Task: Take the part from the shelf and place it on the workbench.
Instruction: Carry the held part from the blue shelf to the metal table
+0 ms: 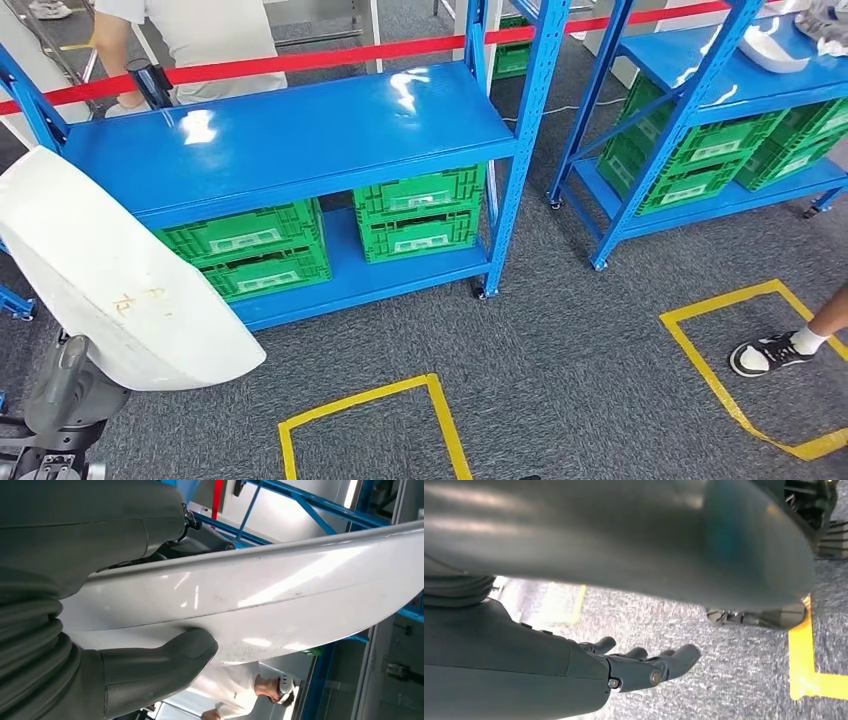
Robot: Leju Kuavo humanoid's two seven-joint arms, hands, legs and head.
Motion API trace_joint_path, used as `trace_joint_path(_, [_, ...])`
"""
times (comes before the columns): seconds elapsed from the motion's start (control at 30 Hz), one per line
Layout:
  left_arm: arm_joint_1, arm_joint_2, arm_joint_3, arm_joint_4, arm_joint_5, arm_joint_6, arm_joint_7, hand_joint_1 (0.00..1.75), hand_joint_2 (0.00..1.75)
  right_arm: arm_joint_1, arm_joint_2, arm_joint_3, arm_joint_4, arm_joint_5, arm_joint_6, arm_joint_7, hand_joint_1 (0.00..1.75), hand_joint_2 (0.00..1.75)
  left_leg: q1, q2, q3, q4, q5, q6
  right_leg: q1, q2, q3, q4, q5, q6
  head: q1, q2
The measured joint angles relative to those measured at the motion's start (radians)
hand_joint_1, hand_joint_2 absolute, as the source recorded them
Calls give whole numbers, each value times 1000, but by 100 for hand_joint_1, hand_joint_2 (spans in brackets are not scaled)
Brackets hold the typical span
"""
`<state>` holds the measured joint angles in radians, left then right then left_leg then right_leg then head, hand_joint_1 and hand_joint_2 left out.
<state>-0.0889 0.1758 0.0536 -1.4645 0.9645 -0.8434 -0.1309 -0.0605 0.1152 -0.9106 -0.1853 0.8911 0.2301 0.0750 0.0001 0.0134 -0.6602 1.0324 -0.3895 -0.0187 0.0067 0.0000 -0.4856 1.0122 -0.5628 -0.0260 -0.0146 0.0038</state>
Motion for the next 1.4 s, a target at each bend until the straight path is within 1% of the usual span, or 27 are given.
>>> trace_joint_path(0.07, [-5, 7, -2, 10, 2, 0, -4, 175, 175, 0, 2, 0, 0, 1, 0, 0, 0, 0, 2, -3, -11, 8, -15, -12, -3, -3, -18, -5, 24, -13, -1, 0])
trace_joint_path(0.1, [-5, 12, -3, 13, 3, 0, -6, 175, 175, 0, 2, 0, 0, 0, 0, -2, 0, 0, 3, -6, -21, 32, -51, -19, -6, -5, -31, -7, 38, -19, -2, 0])
trace_joint_path(0.17, [-6, 17, -7, 17, 6, 0, -10, 175, 175, 0, 2, -1, 0, -2, 0, -3, 0, 0, 7, -8, -44, 135, -156, -29, -8, -5, -61, -8, 63, -26, -5, 0])
trace_joint_path(0.2, [-7, 18, -11, 18, 7, 0, -10, 175, 175, 0, 2, -1, 0, -3, 0, -2, 0, 0, 9, -8, -50, 196, -193, -34, -8, -5, -76, -7, 76, -26, -5, 0])
trace_joint_path(0.23, [-9, 17, -15, 20, 7, 0, -9, 175, 175, 1, 2, -1, 0, -6, 0, -1, 0, 0, 10, -9, -50, 246, -203, -37, -8, -6, -93, -5, 89, -25, -5, 0])
trace_joint_path(0.3, [-24, 14, -25, 26, 6, 0, -3, 175, 175, 0, 2, -4, 0, -14, 0, 0, 0, 0, 12, -9, -12, 260, -161, -39, -8, -8, -125, 2, 113, -20, -6, 0])
trace_joint_path(0.33, [-35, 12, -31, 29, 5, 1, 0, 175, 175, 0, 3, -6, 0, -20, 0, 1, 0, 0, 13, -9, 36, 212, -136, -38, -9, -9, -142, 6, 124, -17, -6, 0])
trace_joint_path(0.4, [-60, 8, -41, 32, 4, 4, 8, 175, 175, -2, 5, -12, 0, -28, -1, 8, 0, 0, 11, -12, 145, 65, -142, -31, -7, -9, -166, 15, 142, -8, -5, 0])
trace_joint_path(0.43, [-69, 5, -45, 33, 4, 6, 15, 175, 175, -4, 7, -15, 0, -30, -1, 15, 0, 0, 9, -13, 182, 6, -158, -25, -7, -9, -172, 16, 152, -3, -4, 0])
trace_joint_path(0.47, [-76, 1, -49, 33, 4, 9, 23, 175, 175, -5, 8, -18, 0, -31, -2, 22, 0, 0, 5, -14, 196, -24, -171, -18, -7, -9, -175, 15, 162, 3, -4, 0])
trace_joint_path(0.53, [-84, -7, -57, 36, 5, 14, 36, 175, 175, -4, 13, -25, 0, -36, -3, 29, 0, 0, 4, -12, 183, -36, -159, 1, -8, -7, -180, 9, 181, 15, -4, 0])
trace_joint_path(0.57, [-87, -10, -61, 39, 5, 15, 39, 175, 175, -2, 14, -29, 0, -41, -3, 28, 0, 0, 5, -10, 174, -37, -148, 11, -9, -5, -187, 15, 170, 22, -4, 0])
trace_joint_path(0.63, [-90, -16, -66, 42, 5, 16, 42, 175, 175, 1, 16, -36, 0, -46, -2, 22, 0, 0, 9, -5, 149, -39, -120, 27, -12, -2, -213, 82, 88, 33, -3, 0])
trace_joint_path(0.7, [-88, -19, -67, 44, 4, 16, 42, 175, 175, 1, 18, -39, 0, -41, -2, 18, 0, 0, 8, -4, 114, -35, -93, 32, -13, 0, -242, 211, -15, 41, -1, 0])
trace_joint_path(0.73, [-86, -20, -67, 46, 5, 17, 40, 175, 175, 1, 18, -40, 0, -35, -1, 16, 0, 0, 8, -4, 96, -32, -81, 32, -14, -1, -248, 267, -35, 43, -1, 0])
trace_joint_path(0.8, [-77, -21, -66, 49, 4, 17, 35, 175, 175, 2, 17, -40, 0, -25, -2, 8, 0, 0, 8, -3, 59, -23, -59, 28, -15, -1, -218, 295, -4, 44, -1, 0])
trace_joint_path(0.87, [-64, -20, -60, 48, 1, 17, 28, 175, 175, 1, 16, -40, 0, -22, -3, -6, 0, 0, 8, -3, 26, -11, -41, 20, -16, 0, -120, 189, 35, 42, -1, 0])
trace_joint_path(0.93, [-54, -18, -51, 44, -2, 17, 23, 175, 175, -1, 15, -40, 0, -24, -3, -16, 0, 0, 6, -2, 7, -2, -25, 9, -14, 3, -23, 50, 18, 31, -1, 0])
trace_joint_path(0.97, [-51, -17, -48, 41, -2, 17, 21, 175, 175, -2, 15, -40, 0, -24, -3, -18, 0, 0, 5, -2, 3, -2, -16, 3, -12, 4, -2, 12, 5, 26, -1, 0])
trace_joint_path(1.03, [-45, -16, -42, 40, -2, 17, 19, 175, 175, -2, 16, -40, 0, -26, -3, -19, 0, 0, 6, -3, -1, -8, 2, -9, -11, 4, -6, -4, 12, 11, -1, 0])
trace_joint_path(1.07, [-42, -15, -40, 40, -2, 17, 19, 175, 175, -2, 16, -40, 0, -26, -3, -19, 0, 0, 7, -5, -7, -5, -4, -15, -12, 2, -13, -6, 21, 3, -2, 0])
trace_joint_path(1.13, [-35, -14, -34, 39, -4, 17, 19, 175, 175, -3, 16, -40, 0, -25, -3, -20, 0, 0, 9, -9, -28, 46, -69, -26, -16, -3, -34, -11, 45, -13, -3, 0])
trace_joint_path(1.2, [-35, -15, -27, 40, -6, 17, 20, 175, 175, -3, 15, -40, 0, -25, -3, -21, 0, 0, 11, -10, -55, 167, -166, -35, -14, -5, -62, -8, 67, -19, -5, 0])
trace_joint_path(1.23, [-35, -16, -23, 42, -8, 17, 20, 175, 175, -3, 15, -40, 0, -26, -3, -24, 0, 0, 11, -10, -62, 226, -191, -37, -13, -5, -77, -6, 78, -19, -5, 0])
trace_joint_path(1.27, [-35, -17, -19, 43, -10, 17, 20, 175, 175, -3, 15, -40, 0, -28, -3, -26, 0, 0, 11, -10, -58, 263, -192, -37, -12, -6, -93, -3, 89, -19, -5, 0])
trace_joint_path(1.33, [-36, -18, -15, 45, -12, 17, 20, 175, 175, -3, 15, -41, 0, -29, -3, -30, 0, 0, 10, -11, -1, 233, -147, -33, -10, -6, -122, 2, 107, -17, -5, 0])
trace_joint_path(1.4, [-39, -19, -13, 44, -12, 18, 20, 175, 175, -4, 15, -41, 0, -30, -3, -31, 0, 0, 7, -12, 105, 94, -127, -24, -10, -6, -142, 9, 123, -10, -5, 0])
